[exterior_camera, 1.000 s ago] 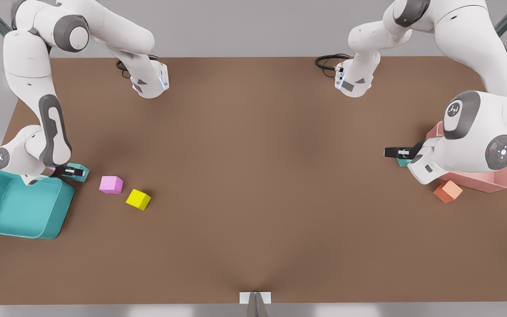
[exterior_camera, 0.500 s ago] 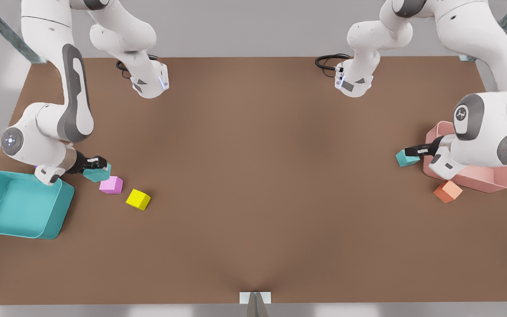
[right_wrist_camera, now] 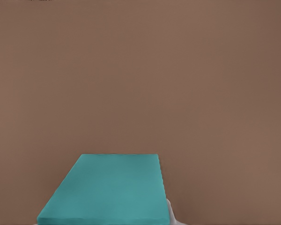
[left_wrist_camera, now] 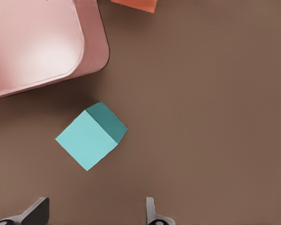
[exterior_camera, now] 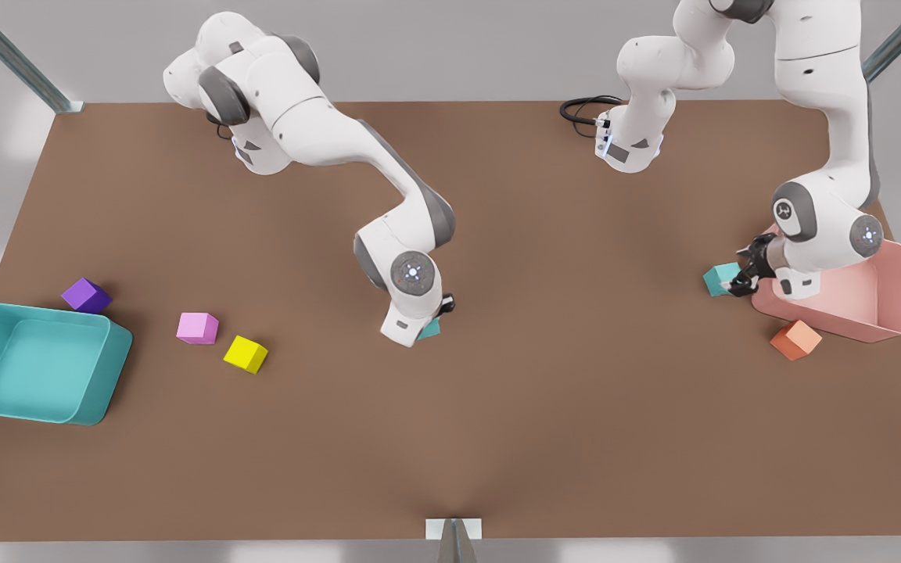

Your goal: Stack the two blue cubes on top of each other

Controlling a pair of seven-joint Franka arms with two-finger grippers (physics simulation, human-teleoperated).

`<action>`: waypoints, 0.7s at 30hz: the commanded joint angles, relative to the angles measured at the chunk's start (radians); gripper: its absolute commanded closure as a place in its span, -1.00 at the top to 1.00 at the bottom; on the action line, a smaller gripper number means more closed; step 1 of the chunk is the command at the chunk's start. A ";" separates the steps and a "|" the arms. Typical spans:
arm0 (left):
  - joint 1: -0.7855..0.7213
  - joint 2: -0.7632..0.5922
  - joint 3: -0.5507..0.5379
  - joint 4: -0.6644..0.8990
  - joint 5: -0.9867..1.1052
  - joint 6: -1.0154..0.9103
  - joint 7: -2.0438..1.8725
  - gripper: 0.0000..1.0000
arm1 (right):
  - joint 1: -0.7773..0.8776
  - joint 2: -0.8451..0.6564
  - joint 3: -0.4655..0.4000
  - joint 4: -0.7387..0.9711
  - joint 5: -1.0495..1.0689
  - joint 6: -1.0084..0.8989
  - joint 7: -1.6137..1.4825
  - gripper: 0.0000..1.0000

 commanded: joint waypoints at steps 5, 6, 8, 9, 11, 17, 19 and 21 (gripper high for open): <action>0.003 0.000 0.027 -0.075 -0.034 0.295 -1.040 1.00 | 0.024 0.123 0.013 0.094 0.000 0.176 0.863 0.41; 0.004 0.003 0.027 -0.080 -0.048 0.307 -1.040 1.00 | 0.041 0.158 0.013 0.131 -0.001 0.198 0.892 0.41; 0.004 0.005 0.027 -0.098 -0.052 0.327 -1.040 1.00 | 0.042 0.206 0.014 0.185 -0.001 0.239 0.921 0.41; 0.004 0.005 0.027 -0.098 -0.052 0.329 -1.040 1.00 | 0.042 0.223 0.016 0.193 -0.001 0.267 0.921 0.41; 0.004 0.006 0.040 -0.103 -0.052 0.329 -1.034 1.00 | 0.042 0.256 0.028 0.219 -0.001 0.287 0.921 0.41; 0.003 0.002 0.045 -0.141 -0.052 0.281 -0.968 1.00 | 0.042 0.264 0.030 0.219 -0.005 0.318 0.909 1.00; 0.000 0.005 0.045 -0.141 -0.051 0.277 -0.945 1.00 | 0.042 0.263 0.028 0.219 -0.005 0.318 0.909 1.00; 0.001 0.006 0.045 -0.141 -0.051 0.277 -0.861 1.00 | 0.041 0.258 0.028 0.219 -0.003 0.316 0.907 1.00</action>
